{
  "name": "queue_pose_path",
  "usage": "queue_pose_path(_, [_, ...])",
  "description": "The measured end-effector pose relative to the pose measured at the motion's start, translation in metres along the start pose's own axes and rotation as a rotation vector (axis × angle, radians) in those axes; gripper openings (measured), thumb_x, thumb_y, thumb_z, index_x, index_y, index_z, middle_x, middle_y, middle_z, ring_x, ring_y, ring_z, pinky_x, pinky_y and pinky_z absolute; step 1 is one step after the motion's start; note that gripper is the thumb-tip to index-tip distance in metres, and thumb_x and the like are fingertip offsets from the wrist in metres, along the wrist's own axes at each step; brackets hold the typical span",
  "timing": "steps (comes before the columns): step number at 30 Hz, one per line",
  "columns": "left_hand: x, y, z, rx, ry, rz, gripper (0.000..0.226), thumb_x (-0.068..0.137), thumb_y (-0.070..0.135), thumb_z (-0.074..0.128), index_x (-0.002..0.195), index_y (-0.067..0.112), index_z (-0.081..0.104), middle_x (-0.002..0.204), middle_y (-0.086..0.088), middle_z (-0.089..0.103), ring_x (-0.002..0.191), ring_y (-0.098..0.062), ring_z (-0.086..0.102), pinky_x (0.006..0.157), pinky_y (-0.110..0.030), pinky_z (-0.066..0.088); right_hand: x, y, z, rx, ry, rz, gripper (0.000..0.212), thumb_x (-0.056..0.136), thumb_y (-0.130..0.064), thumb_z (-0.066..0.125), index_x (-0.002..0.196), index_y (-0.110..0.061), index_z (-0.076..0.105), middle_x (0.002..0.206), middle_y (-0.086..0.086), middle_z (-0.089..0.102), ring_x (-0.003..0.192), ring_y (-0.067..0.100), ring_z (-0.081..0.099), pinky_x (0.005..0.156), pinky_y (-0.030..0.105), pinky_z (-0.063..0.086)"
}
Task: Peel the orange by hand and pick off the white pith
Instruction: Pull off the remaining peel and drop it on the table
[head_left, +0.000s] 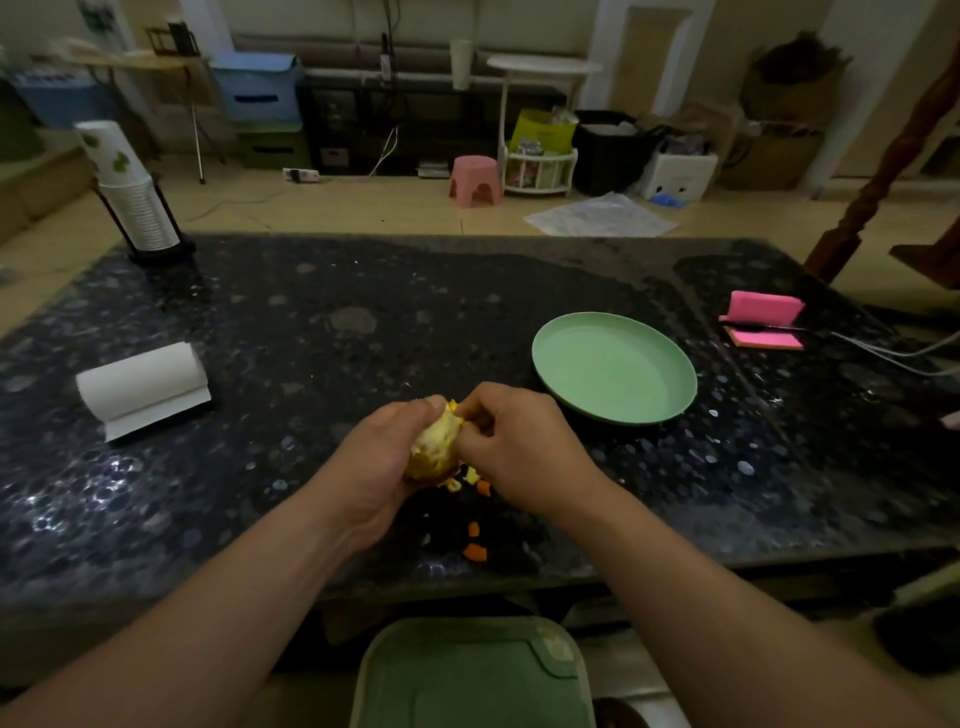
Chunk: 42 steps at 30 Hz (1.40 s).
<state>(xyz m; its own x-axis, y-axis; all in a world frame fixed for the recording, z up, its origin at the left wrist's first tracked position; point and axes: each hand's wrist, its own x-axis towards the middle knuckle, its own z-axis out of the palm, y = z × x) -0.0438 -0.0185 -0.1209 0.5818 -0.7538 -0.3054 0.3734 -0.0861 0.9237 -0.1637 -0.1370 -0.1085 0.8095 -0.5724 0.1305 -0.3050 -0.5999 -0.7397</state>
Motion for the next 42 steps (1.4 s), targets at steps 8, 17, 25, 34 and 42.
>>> queue_pose_path(8, [0.002,0.002,-0.008,0.003,0.015,-0.014,0.033,0.103,0.030,0.062,0.122,0.003,0.067,0.104,-0.015,0.074,0.090,-0.026,0.071,0.082,-0.045,0.057,0.002,0.000,-0.003,0.080,-0.058,0.039,0.012,0.098,-0.026,0.069,0.107,-0.027,0.076,0.085,-0.009,0.073,0.074,0.004,0.067,0.067,0.025,0.054])
queue_pose_path(17, [0.000,0.007,-0.012,0.166,-0.087,0.042,0.028,0.102,0.029,0.063,0.112,0.004,0.068,0.093,-0.013,0.069,0.081,-0.022,0.065,0.068,-0.033,0.054,-0.003,-0.002,-0.007,-0.149,-0.108,-0.094,0.008,0.100,-0.031,0.067,0.102,-0.023,0.068,0.078,-0.007,0.068,0.071,0.009,0.064,0.067,0.041,0.058])
queue_pose_path(25, [-0.001,0.007,-0.007,0.087,-0.012,0.106,0.026,0.099,0.033,0.068,0.113,0.012,0.069,0.101,-0.010,0.071,0.092,-0.023,0.066,0.078,-0.038,0.053,-0.001,0.002,-0.003,0.247,-0.002,0.085,0.011,0.097,-0.018,0.068,0.099,-0.027,0.075,0.081,0.000,0.077,0.076,0.018,0.076,0.073,0.048,0.065])
queue_pose_path(34, [0.000,0.004,-0.019,0.312,-0.020,0.184,0.046,0.081,0.051,0.072,0.119,0.024,0.068,0.112,-0.009,0.074,0.104,-0.030,0.072,0.088,-0.047,0.060,-0.002,-0.005,-0.002,0.390,-0.210,0.175,0.014,0.102,-0.012,0.065,0.113,-0.015,0.072,0.088,0.007,0.081,0.080,0.020,0.080,0.071,0.042,0.066])
queue_pose_path(42, [-0.001,0.005,-0.020,0.267,-0.067,0.149,0.044,0.084,0.044,0.070,0.118,0.016,0.068,0.105,-0.009,0.074,0.090,-0.019,0.069,0.076,-0.034,0.057,-0.002,-0.006,0.000,0.325,-0.139,0.144,0.012,0.094,-0.003,0.067,0.100,-0.011,0.072,0.071,0.003,0.077,0.060,0.010,0.074,0.051,0.020,0.052])
